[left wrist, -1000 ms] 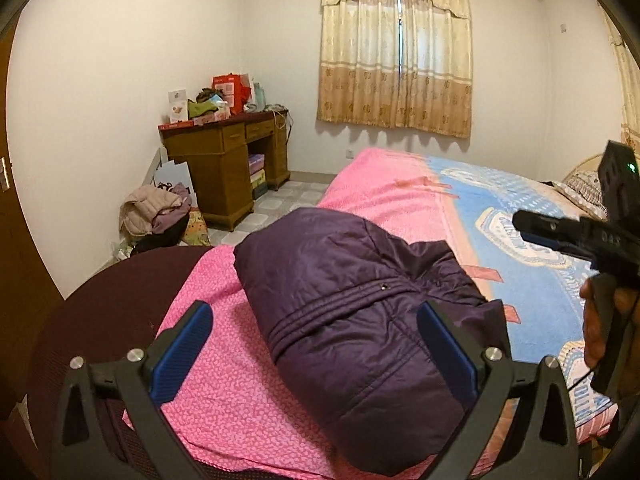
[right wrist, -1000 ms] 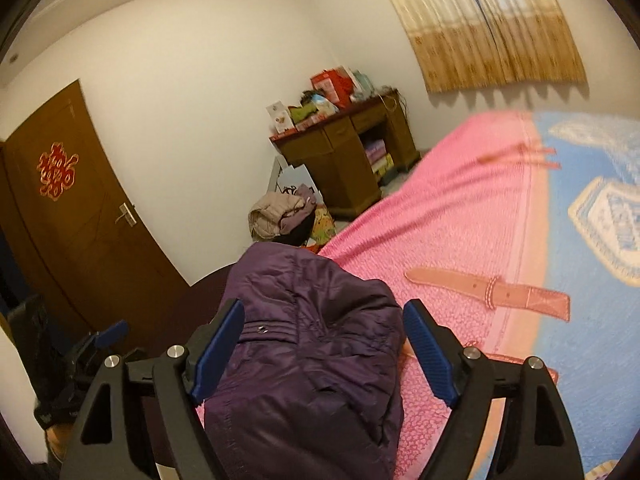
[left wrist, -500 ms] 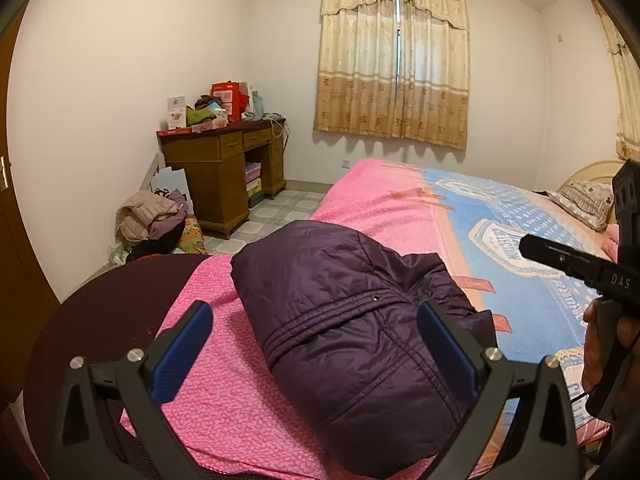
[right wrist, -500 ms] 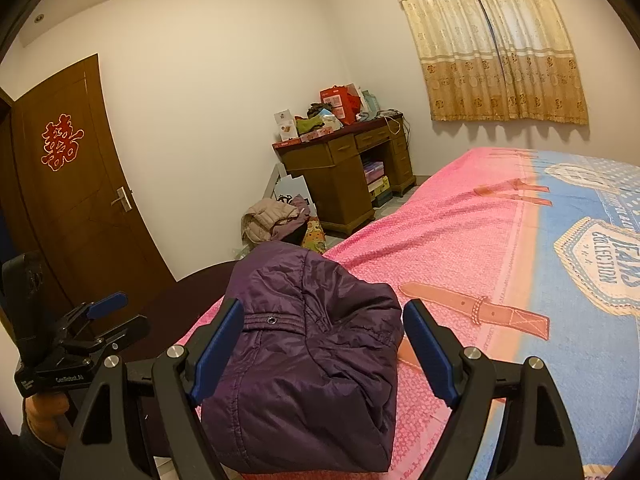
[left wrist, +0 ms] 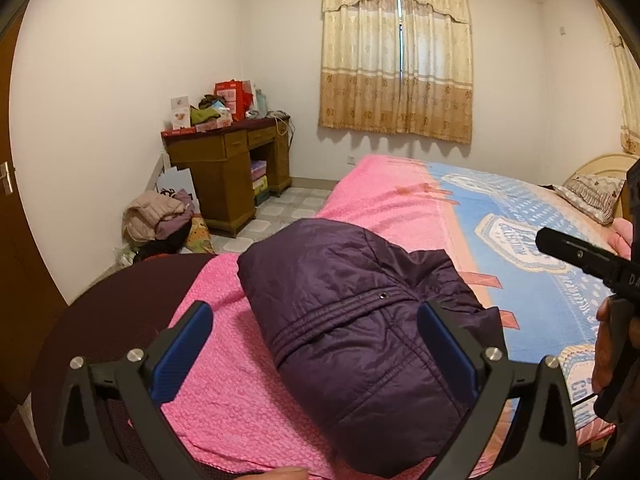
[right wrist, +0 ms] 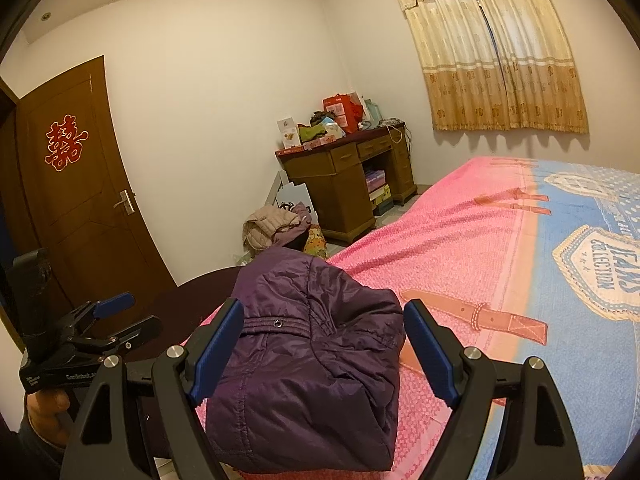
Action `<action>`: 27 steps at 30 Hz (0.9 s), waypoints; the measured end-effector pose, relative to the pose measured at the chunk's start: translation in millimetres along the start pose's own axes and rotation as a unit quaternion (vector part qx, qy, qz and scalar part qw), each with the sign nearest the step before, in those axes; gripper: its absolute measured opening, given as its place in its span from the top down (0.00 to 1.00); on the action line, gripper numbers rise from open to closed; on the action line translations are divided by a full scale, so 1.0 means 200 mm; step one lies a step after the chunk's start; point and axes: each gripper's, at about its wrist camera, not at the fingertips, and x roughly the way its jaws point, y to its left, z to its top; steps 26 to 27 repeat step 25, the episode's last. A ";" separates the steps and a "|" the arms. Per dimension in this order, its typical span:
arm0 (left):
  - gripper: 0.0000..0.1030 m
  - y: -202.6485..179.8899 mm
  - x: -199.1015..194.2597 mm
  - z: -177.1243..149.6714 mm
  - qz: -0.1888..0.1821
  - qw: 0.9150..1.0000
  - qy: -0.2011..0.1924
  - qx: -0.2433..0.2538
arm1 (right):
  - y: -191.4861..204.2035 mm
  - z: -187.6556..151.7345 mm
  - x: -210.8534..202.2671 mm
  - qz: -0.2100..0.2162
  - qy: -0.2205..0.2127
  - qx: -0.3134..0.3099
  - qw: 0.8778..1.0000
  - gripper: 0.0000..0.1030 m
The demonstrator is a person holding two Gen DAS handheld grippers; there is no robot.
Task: Fold large clothes
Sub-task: 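Lower the jacket bundle onto the pink blanket and open both tools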
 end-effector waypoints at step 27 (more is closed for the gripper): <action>0.00 0.11 -0.01 0.02 0.025 0.999 -0.029 -0.007 | 0.05 -0.04 0.03 0.012 0.019 -0.012 1.000 0.20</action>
